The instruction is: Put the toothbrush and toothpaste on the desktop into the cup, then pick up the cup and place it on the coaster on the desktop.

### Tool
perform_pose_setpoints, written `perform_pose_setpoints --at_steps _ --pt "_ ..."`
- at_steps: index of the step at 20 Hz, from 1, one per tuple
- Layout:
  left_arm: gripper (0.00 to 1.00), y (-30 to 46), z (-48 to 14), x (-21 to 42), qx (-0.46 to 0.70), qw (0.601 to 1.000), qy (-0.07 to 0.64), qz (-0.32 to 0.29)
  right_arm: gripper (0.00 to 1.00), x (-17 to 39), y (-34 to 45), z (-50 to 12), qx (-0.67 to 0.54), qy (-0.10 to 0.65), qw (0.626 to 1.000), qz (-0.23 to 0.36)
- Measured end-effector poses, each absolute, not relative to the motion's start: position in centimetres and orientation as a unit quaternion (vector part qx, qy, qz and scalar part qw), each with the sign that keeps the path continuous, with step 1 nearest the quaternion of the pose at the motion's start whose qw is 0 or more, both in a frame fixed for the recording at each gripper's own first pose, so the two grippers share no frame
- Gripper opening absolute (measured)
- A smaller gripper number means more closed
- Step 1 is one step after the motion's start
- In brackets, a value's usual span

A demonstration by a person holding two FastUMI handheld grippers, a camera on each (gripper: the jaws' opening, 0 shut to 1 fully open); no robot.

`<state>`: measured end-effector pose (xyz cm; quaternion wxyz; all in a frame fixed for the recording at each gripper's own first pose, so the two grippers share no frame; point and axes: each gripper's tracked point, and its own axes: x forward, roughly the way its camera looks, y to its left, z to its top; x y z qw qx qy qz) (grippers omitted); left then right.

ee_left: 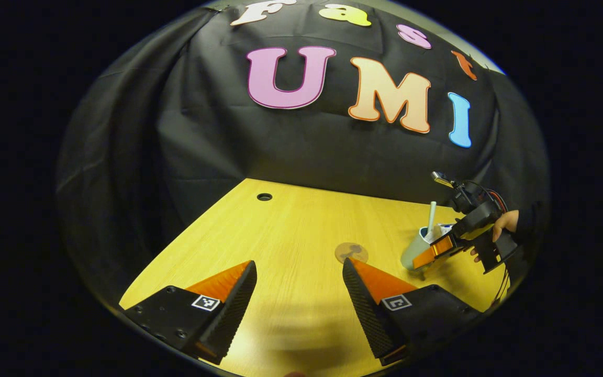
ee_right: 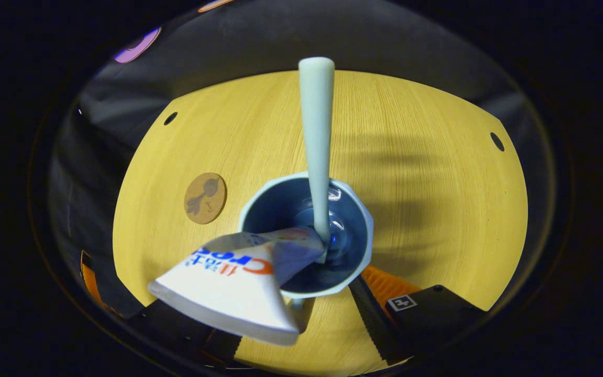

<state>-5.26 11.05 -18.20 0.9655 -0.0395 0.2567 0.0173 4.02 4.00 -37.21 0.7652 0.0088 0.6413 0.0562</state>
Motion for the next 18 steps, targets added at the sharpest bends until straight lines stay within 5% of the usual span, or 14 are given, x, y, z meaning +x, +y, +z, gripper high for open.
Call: perform_pose_setpoints --at_steps 3,11,18 --pt "0.95 11.6 -17.9 -5.4 -0.034 0.967 0.253 0.017 0.95 4.0 3.1 -37.7 -0.01 0.643 0.765 0.049" --pt "0.95 10.4 -18.4 -4.3 -0.042 0.965 0.259 -0.003 0.39 2.8 3.6 -37.9 -0.026 0.658 0.749 0.074" --pt "0.95 10.7 -18.4 -4.0 -0.042 0.965 0.258 -0.006 0.33 3.7 5.5 -36.9 0.001 0.639 0.765 0.078"
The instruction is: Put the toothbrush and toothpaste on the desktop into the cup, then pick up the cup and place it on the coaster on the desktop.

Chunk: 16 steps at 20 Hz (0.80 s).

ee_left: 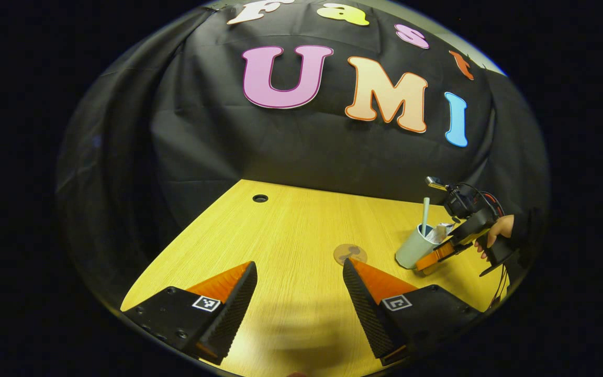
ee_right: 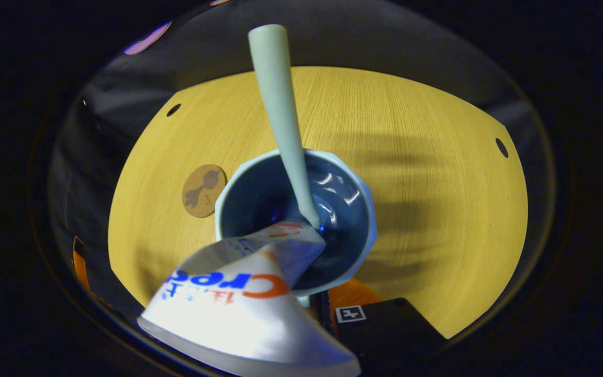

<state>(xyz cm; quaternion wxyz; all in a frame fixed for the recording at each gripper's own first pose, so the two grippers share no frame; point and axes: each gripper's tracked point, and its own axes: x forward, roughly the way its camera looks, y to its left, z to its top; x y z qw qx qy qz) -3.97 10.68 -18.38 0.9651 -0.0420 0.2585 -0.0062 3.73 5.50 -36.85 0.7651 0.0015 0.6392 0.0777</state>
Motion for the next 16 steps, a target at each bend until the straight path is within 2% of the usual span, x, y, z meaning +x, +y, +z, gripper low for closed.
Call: perform_pose_setpoints --at_steps 16 --pt "0.95 16.2 -19.0 -4.7 -0.069 0.963 0.261 0.01 0.34 5.0 7.7 -35.6 -0.029 0.619 0.774 0.126"
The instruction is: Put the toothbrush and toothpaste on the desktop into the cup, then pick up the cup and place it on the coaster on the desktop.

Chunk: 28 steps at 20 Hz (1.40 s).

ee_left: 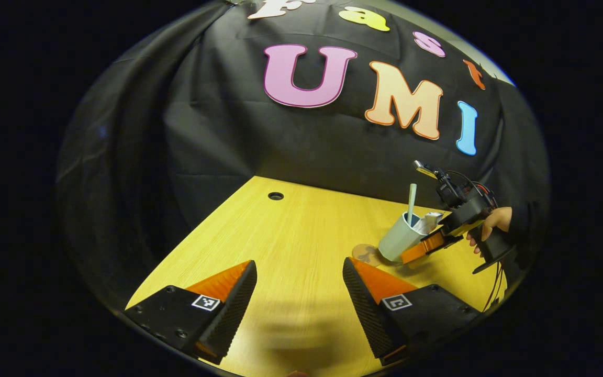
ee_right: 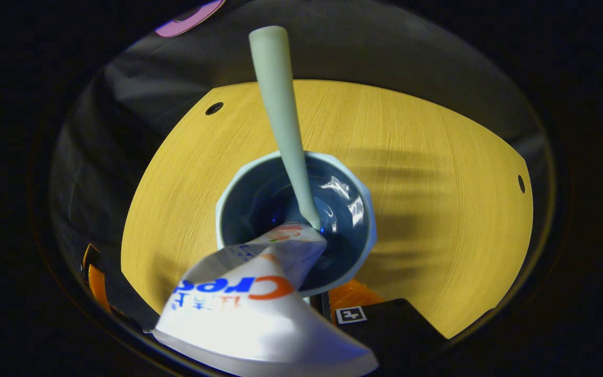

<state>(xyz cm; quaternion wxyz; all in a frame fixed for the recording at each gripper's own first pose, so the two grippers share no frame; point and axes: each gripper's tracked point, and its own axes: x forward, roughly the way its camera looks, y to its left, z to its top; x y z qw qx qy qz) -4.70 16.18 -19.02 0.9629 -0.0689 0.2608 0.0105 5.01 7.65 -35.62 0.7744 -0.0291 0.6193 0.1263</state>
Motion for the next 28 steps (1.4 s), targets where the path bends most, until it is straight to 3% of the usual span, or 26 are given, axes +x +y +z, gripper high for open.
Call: perform_pose_setpoints --at_steps 11,16,20,22,23,24,27,28 --pt "0.95 16.6 -18.8 -4.6 -0.076 0.962 0.263 0.004 0.36 4.4 7.6 -34.8 -0.031 0.634 0.762 0.127" --pt "0.95 14.2 -18.0 -3.4 -0.071 0.964 0.256 -0.019 0.95 4.4 7.3 -32.3 -0.03 0.602 0.785 0.144" --pt "0.95 11.0 -17.3 -2.5 -0.061 0.965 0.25 -0.045 0.99 3.5 5.7 -30.3 -0.029 0.576 0.804 0.148" --pt "0.95 9.3 -16.9 -2.2 -0.057 0.966 0.246 -0.058 0.95 3.3 5.1 -29.3 -0.017 0.558 0.816 0.153" --pt "0.95 8.4 -16.7 -2.0 -0.053 0.966 0.245 -0.064 0.99 3.2 4.8 -28.6 -0.009 0.547 0.823 0.154" --pt "0.95 7.5 -16.5 -1.9 -0.049 0.966 0.244 -0.071 0.95 3.3 4.3 -27.9 -0.001 0.533 0.832 0.152" --pt "0.95 4.6 -15.7 -1.3 -0.052 0.965 0.239 -0.089 0.99 3.9 1.8 -24.7 0.01 0.475 0.868 0.141" --pt "0.95 3.7 -15.3 -1.1 -0.055 0.966 0.236 -0.093 0.95 4.2 1.1 -23.6 0.009 0.451 0.881 0.139"
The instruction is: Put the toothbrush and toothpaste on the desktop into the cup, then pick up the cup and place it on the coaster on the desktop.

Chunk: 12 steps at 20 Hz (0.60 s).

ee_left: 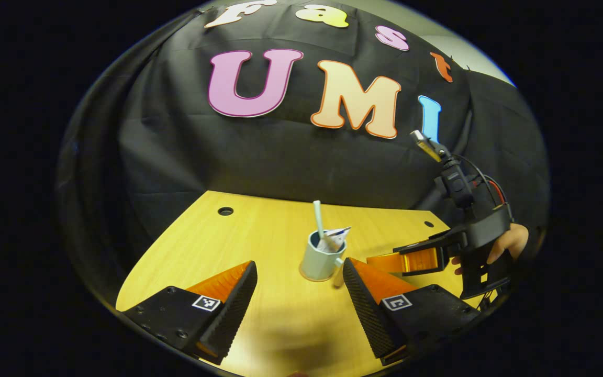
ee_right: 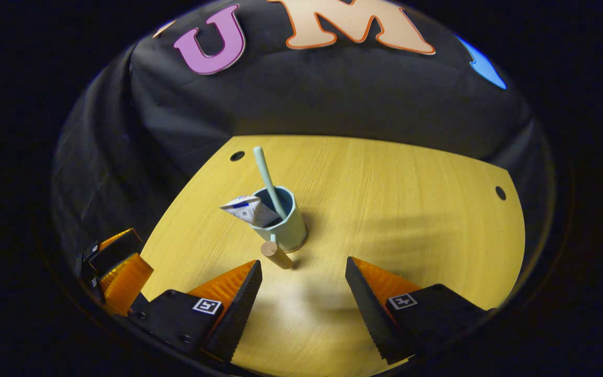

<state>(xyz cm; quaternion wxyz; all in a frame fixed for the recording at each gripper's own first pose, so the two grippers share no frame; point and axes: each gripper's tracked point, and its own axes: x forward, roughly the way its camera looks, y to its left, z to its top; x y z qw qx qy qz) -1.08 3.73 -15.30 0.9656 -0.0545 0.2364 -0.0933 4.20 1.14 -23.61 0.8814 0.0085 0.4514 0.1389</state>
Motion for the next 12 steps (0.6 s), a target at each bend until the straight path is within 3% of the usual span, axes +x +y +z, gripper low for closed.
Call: perform_pose_setpoints --at_steps 2,3,5,7,8,12 --pt "0.95 2.2 -14.6 -0.6 -0.057 0.966 0.231 -0.1 0.99 4.6 -0.3 -21.5 -0.001 0.4 0.907 0.135" --pt "0.95 1.3 -14.2 -0.5 -0.057 0.967 0.228 -0.104 0.94 4.7 -1.0 -20.3 -0.004 0.369 0.92 0.134" --pt "0.95 0.0 -13.2 0.0 -0.053 0.97 0.215 -0.106 0.99 4.7 -2.1 -17.8 -0.005 0.31 0.942 0.128" --pt "0.95 -0.7 -12.1 0.4 -0.048 0.974 0.195 -0.1 0.95 4.1 -3.2 -15.2 0.009 0.262 0.958 0.117" --pt "0.95 -1.1 -11.6 0.6 -0.044 0.977 0.188 -0.096 0.99 3.8 -3.6 -14.0 0.019 0.24 0.964 0.111" --pt "0.95 -2.2 -9.7 1.0 -0.039 0.982 0.159 -0.088 0.99 2.7 -6.1 -9.7 0.036 0.17 0.981 0.087"
